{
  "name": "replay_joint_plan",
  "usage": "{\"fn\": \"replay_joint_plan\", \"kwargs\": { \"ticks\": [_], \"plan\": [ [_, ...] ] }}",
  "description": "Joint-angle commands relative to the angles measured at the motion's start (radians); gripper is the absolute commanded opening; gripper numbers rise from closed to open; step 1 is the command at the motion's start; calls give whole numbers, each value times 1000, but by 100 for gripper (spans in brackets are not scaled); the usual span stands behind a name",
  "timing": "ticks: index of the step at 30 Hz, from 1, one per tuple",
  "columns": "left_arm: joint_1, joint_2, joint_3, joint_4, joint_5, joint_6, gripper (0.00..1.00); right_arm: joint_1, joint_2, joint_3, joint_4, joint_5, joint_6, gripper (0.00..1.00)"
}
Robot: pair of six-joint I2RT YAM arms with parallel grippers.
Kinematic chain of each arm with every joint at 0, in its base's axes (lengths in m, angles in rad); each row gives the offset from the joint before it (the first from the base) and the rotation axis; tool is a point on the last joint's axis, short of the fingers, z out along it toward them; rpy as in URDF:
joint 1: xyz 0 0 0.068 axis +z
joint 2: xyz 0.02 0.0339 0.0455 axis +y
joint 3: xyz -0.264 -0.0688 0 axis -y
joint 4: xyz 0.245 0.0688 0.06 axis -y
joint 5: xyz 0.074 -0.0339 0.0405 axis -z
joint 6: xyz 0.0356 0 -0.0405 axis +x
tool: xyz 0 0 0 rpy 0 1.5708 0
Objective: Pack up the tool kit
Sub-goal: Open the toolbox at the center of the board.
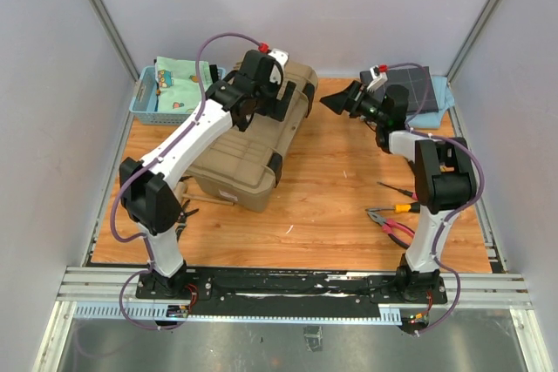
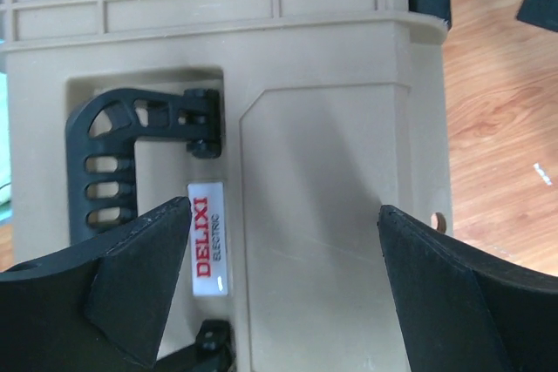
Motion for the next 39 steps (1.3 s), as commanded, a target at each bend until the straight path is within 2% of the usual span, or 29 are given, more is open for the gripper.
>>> {"fn": "replay_joint_plan", "kwargs": {
  "ticks": [1, 14, 25, 39],
  "plan": [
    [13, 108, -36, -155, 121, -23, 93, 14, 98, 38, 120, -41, 85, 99],
    [30, 147, -62, -161, 119, -26, 92, 29, 253, 3, 447, -62, 327, 99],
    [30, 150, -67, -158, 108, -20, 92, 61, 367, 94, 675, -73, 564, 98],
    [30, 165, -63, -157, 113, -19, 92, 98, 381, 161, 720, -86, 653, 97]
  ]
}}
